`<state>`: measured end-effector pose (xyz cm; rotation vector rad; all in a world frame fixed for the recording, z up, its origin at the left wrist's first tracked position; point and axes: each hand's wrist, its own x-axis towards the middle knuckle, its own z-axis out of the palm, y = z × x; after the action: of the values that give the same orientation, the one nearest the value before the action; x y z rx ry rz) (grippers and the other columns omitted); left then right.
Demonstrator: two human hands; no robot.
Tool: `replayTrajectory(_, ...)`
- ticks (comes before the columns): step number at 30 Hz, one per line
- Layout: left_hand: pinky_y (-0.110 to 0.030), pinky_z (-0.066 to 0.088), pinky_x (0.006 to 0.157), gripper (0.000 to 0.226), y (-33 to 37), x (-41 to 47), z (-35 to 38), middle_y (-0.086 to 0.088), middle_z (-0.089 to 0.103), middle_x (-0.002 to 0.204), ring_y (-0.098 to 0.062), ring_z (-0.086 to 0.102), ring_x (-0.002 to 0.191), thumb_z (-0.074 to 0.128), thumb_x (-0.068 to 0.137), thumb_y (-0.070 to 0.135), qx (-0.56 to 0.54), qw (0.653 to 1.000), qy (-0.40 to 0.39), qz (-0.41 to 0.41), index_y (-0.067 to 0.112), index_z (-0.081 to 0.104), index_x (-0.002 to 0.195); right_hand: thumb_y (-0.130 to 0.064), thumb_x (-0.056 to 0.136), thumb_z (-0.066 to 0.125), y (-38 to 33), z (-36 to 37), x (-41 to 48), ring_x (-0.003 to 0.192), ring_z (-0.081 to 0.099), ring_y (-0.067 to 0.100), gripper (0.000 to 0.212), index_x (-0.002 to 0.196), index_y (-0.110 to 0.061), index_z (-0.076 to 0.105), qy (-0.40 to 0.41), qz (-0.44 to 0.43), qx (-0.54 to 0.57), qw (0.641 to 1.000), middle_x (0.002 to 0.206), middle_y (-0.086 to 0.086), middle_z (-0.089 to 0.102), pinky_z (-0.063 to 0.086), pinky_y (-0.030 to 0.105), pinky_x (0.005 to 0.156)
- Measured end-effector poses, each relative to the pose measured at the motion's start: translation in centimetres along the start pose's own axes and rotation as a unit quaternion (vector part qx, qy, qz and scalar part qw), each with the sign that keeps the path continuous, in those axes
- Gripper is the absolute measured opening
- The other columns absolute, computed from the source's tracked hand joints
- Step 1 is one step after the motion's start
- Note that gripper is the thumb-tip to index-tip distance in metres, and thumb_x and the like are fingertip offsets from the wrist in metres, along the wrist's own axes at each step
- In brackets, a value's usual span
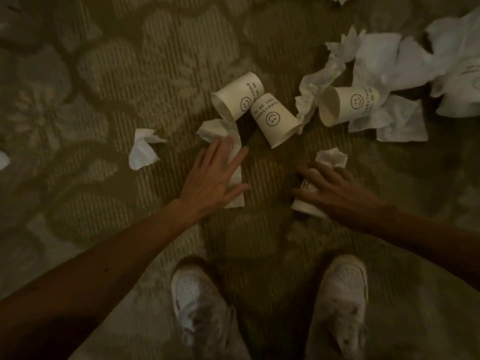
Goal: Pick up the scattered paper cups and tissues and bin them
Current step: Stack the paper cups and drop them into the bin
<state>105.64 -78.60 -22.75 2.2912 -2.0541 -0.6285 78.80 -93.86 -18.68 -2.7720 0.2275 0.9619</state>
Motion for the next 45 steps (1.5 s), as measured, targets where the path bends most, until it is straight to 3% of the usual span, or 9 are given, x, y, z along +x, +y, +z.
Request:
replayTrajectory(6,-0.051,0.051,0.094,0.026,-2.0,2.0,3.3,-0.023,0.066,0.109,-0.040,0.062,0.106,0.055,0.099,0.020,0.043,0.971,0.202,0.121,-0.001,0.069,0.106,-0.038,0.070,0.082,1.4,0.1,2.6,0.133,0.034,0.028,0.085,0.144,-0.029,0.040,0.163,0.044,0.210,0.963,0.143,0.004,0.044,0.036,0.051,0.104)
replayTrajectory(13,-0.037,0.052,0.059,0.018,0.5,2.3,-1.3,-0.016,0.069,0.088,-0.032,0.066,0.071,0.055,0.097,0.013,-0.087,0.969,0.223,0.055,-0.001,0.067,0.098,-0.040,0.064,0.084,0.8,-0.6,1.9,0.108,0.053,-0.010,0.077,0.128,-0.041,0.043,0.268,0.142,0.556,0.774,0.117,-0.022,0.055,0.047,0.015,0.085)
replayTrajectory(18,-0.037,0.051,0.053,0.040,3.2,4.9,-4.6,-0.011,0.062,0.099,-0.024,0.060,0.072,0.053,0.099,0.042,-0.099,0.962,0.246,0.068,0.005,0.064,0.107,-0.056,0.062,0.081,1.6,0.9,0.6,0.120,0.050,0.003,0.077,0.129,-0.041,0.046,0.315,0.184,0.463,0.808,0.126,-0.020,0.056,0.045,0.034,0.096)
replayTrajectory(20,-0.034,0.054,0.060,0.060,3.9,7.0,-5.7,-0.013,0.052,0.124,-0.025,0.063,0.087,0.060,0.091,0.056,-0.077,0.978,0.176,0.076,0.016,0.050,0.134,-0.061,0.064,0.079,2.1,1.6,0.3,0.131,0.042,0.022,0.084,0.135,-0.031,0.046,0.297,0.241,0.375,0.844,0.137,-0.003,0.052,0.036,0.052,0.107)
replayTrajectory(25,-0.037,0.044,0.065,0.116,4.9,11.3,-6.2,-0.008,0.019,0.160,-0.037,0.058,0.114,0.079,0.069,0.061,0.141,0.986,-0.010,0.090,0.040,0.003,0.154,-0.054,0.063,0.082,1.9,1.5,0.0,0.119,0.051,0.019,0.077,0.129,-0.027,0.051,0.289,0.246,0.425,0.822,0.128,-0.001,0.057,0.044,0.043,0.100)
replayTrajectory(30,-0.037,0.036,0.063,0.119,4.8,12.2,-5.7,-0.008,0.023,0.158,-0.038,0.060,0.110,0.088,0.067,0.042,0.204,0.972,-0.043,0.105,0.035,0.006,0.153,-0.042,0.063,0.085,1.4,2.2,1.2,0.112,0.054,0.018,0.073,0.124,-0.029,0.048,0.290,0.248,0.472,0.795,0.120,-0.005,0.058,0.051,0.042,0.093)
replayTrajectory(34,-0.036,0.040,0.062,0.077,4.6,11.6,-6.6,-0.008,0.048,0.140,-0.031,0.064,0.097,0.075,0.080,0.047,0.206,0.971,-0.001,0.125,0.028,0.034,0.142,-0.044,0.068,0.082,1.5,1.1,1.4,0.101,0.059,0.004,0.072,0.128,-0.025,0.048,0.291,0.242,0.565,0.733,0.113,-0.011,0.060,0.048,0.015,0.076)
replayTrajectory(40,-0.031,0.047,0.072,0.070,4.4,8.9,-4.9,0.010,0.064,0.110,-0.012,0.061,0.093,0.071,0.065,0.071,-0.105,0.991,-0.078,0.026,0.029,0.054,0.118,-0.027,0.083,0.073,0.7,-2.1,2.6,0.093,0.069,0.008,0.035,0.115,-0.023,0.059,0.266,0.175,0.718,0.619,0.109,-0.001,0.069,0.056,0.021,0.068)
replayTrajectory(45,-0.019,0.051,0.072,0.061,3.5,6.9,-7.2,0.015,0.067,0.103,0.000,0.065,0.091,0.081,0.061,0.063,-0.411,0.902,-0.103,-0.078,0.036,0.060,0.112,-0.025,0.094,0.056,1.1,-7.7,1.6,0.080,0.070,0.017,0.021,0.113,-0.017,0.058,0.241,0.147,0.802,0.526,0.104,0.008,0.069,0.056,0.033,0.063)
